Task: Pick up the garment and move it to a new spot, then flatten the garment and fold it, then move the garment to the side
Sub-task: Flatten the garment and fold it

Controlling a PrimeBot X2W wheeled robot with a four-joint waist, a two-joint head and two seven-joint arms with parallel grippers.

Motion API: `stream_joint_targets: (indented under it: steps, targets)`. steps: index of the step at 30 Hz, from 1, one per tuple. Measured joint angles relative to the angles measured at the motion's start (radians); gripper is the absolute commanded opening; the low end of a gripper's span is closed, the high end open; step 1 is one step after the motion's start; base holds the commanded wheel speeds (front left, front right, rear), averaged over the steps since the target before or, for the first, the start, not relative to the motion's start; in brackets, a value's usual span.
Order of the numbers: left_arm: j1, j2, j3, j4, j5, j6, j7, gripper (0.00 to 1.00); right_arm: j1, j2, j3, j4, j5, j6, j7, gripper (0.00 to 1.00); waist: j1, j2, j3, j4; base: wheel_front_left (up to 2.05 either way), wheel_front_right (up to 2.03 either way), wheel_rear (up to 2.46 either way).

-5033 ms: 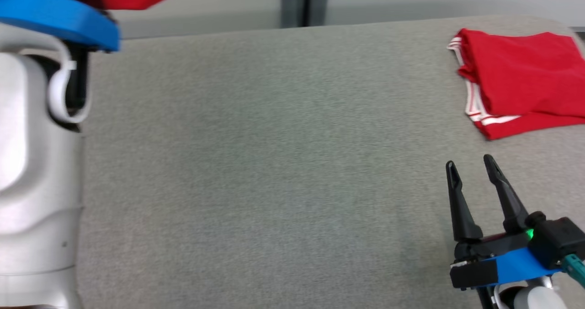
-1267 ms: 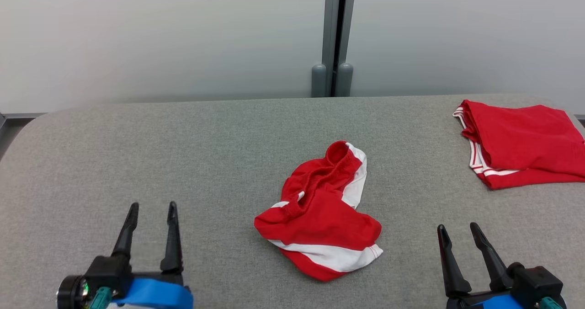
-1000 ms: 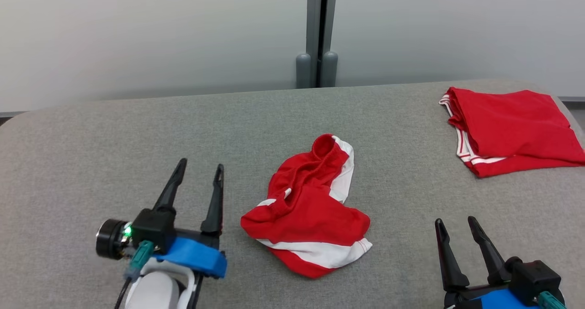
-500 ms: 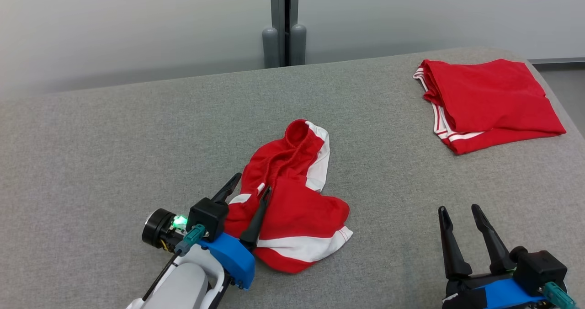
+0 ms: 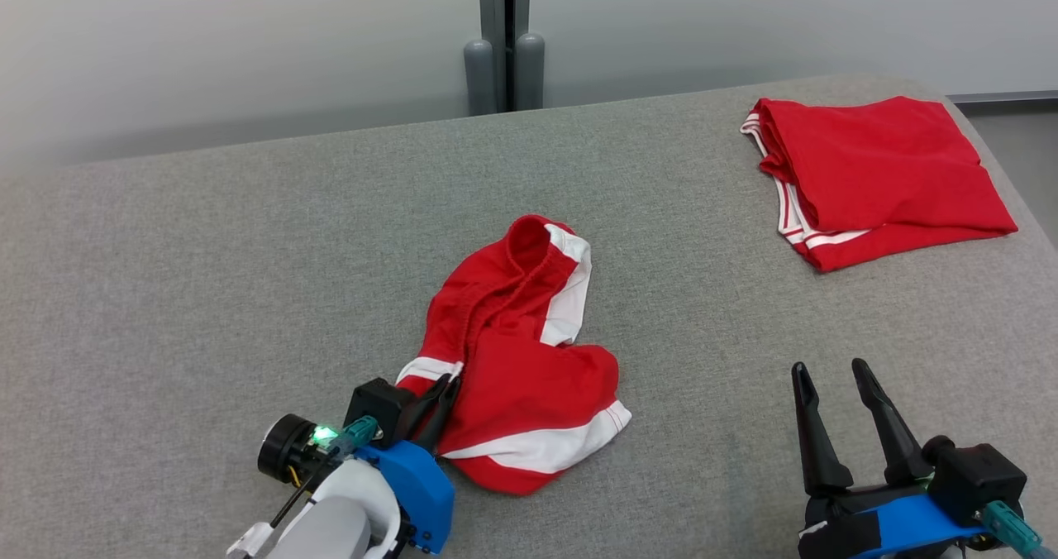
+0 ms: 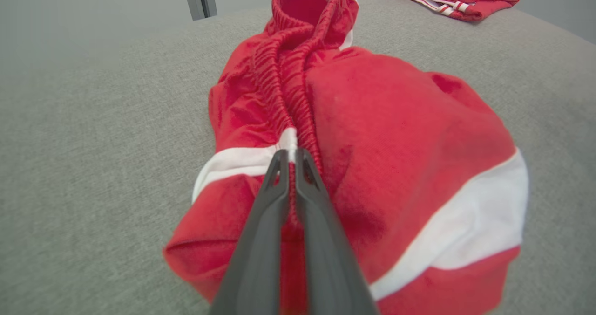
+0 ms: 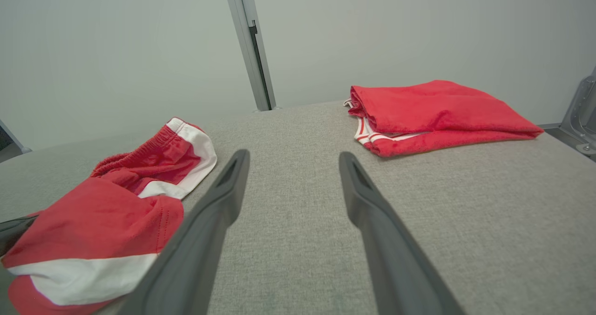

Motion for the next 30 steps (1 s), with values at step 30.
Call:
stream_joint_targets:
  steps: [30]
  targets:
    - [0.03,0.244,0.308,-0.144,-0.137,0.164,-0.095,0.0,0.013,0.0,-0.011,-0.004,0.001,0.0,0.0,1.0,-0.0001,-0.0001,-0.029,0.077,0.0,0.0,0.0]
